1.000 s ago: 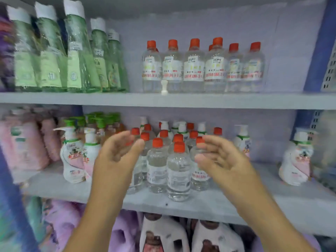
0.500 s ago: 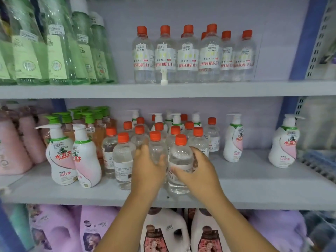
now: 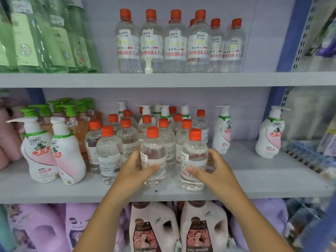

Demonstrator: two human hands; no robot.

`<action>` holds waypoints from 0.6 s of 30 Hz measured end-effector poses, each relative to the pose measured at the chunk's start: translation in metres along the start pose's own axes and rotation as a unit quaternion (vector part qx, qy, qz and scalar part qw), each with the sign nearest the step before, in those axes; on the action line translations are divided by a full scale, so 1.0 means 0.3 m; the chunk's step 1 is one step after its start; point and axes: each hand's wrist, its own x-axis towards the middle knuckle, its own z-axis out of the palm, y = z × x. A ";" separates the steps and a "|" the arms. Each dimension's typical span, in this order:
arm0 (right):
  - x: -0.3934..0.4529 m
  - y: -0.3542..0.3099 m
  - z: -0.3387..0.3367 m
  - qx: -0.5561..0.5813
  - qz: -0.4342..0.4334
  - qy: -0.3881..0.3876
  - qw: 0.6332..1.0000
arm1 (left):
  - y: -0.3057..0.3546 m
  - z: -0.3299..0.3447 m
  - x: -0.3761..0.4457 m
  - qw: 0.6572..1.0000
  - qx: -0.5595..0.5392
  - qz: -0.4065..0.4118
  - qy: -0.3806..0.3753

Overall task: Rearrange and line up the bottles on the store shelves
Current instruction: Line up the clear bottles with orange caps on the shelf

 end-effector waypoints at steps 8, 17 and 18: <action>-0.007 -0.035 -0.100 0.049 -0.017 -0.055 0.997 | 0.129 0.046 -0.170 0.995 0.009 0.037 0.088; -0.163 -0.390 -0.438 0.118 -0.164 -0.161 0.966 | 0.586 0.203 -0.455 0.963 -0.028 0.243 0.116; -0.156 -0.445 -0.475 0.120 -0.183 -0.164 0.962 | 0.644 0.223 -0.448 0.958 -0.024 0.260 0.119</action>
